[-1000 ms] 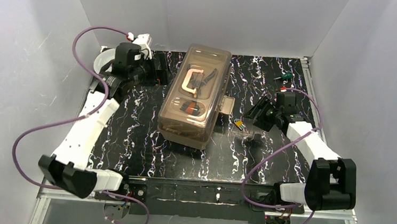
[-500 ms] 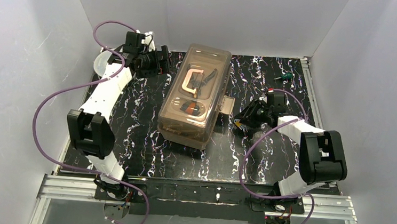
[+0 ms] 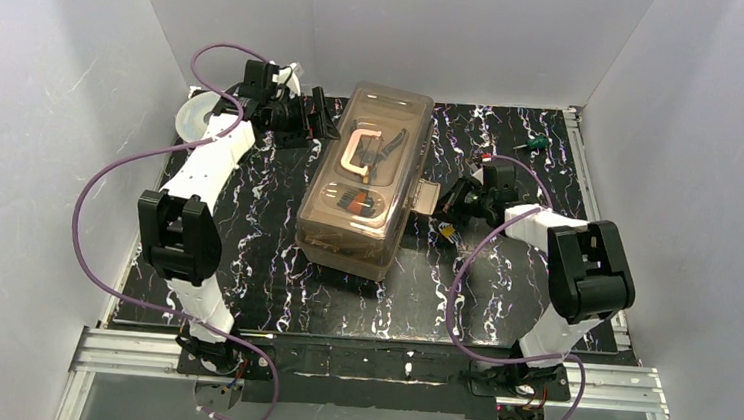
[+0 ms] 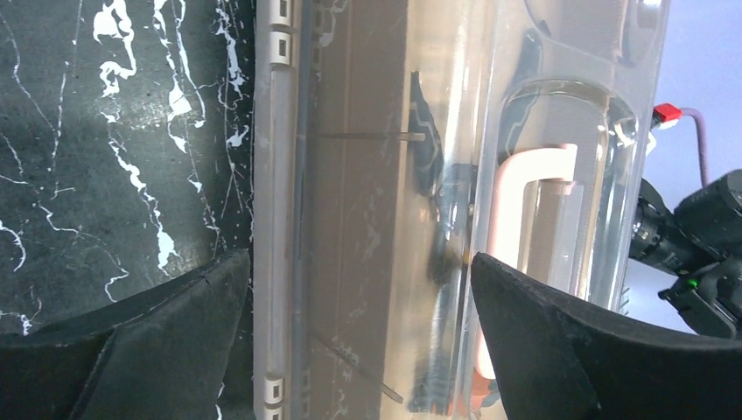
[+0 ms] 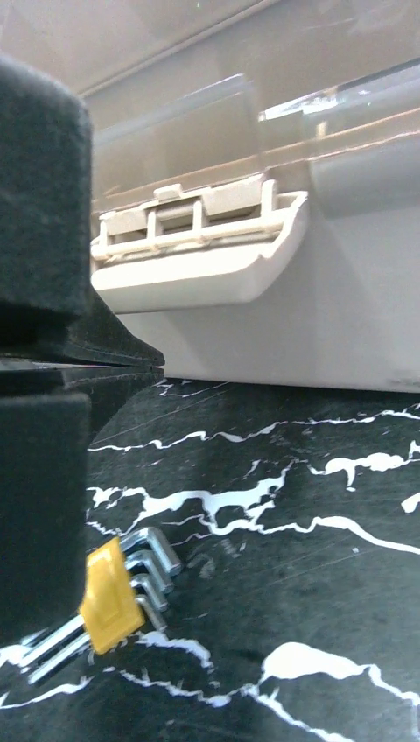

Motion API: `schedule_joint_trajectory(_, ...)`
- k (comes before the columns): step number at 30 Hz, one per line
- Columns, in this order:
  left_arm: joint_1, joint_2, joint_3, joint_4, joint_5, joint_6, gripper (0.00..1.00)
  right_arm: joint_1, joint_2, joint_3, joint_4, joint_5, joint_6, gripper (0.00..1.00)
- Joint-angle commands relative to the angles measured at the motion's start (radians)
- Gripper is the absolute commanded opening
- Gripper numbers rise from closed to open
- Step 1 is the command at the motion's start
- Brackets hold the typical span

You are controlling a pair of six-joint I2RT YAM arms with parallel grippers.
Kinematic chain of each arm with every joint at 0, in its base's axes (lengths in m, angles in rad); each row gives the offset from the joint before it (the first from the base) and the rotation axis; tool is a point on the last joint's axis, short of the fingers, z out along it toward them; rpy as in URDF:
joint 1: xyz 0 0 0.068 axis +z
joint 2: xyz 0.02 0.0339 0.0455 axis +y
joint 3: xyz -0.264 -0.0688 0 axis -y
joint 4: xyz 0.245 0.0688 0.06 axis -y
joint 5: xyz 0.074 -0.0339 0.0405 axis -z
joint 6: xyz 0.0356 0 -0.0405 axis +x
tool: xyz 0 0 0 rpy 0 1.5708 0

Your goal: Pack the tool kit

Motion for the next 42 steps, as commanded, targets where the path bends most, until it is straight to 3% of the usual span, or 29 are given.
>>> schedule_joint_trajectory(1,0.017,-0.094,-0.029,0.03,0.043,-0.026,0.98,0.002,0.053,0.056,0.111,-0.076,0.04,0.01)
schedule_joint_trajectory(6,0.025,-0.184,-0.058,0.07,0.005,-0.047,0.98,0.003,0.08,0.029,0.281,-0.159,0.112,0.01)
schedule_joint_trajectory(11,0.02,-0.155,-0.078,0.151,0.174,-0.143,0.98,0.003,0.073,0.026,0.392,-0.216,0.159,0.01)
schedule_joint_trajectory(13,0.011,-0.122,-0.076,0.153,0.222,-0.158,0.98,0.003,0.068,0.036,0.391,-0.222,0.159,0.01)
schedule_joint_trajectory(24,-0.002,-0.072,-0.137,0.097,0.203,-0.109,0.98,0.009,0.024,0.037,0.333,-0.21,0.13,0.01)
schedule_joint_trajectory(30,-0.004,-0.081,-0.183,0.153,0.254,-0.109,0.98,0.005,0.113,0.072,0.267,-0.194,0.15,0.01)
schedule_joint_trajectory(38,-0.008,-0.074,-0.205,0.177,0.299,-0.096,0.98,0.006,0.235,0.061,0.584,-0.32,0.338,0.01)
schedule_joint_trajectory(42,-0.007,-0.079,-0.214,0.183,0.304,-0.09,0.98,0.004,0.247,0.036,0.653,-0.34,0.391,0.01)
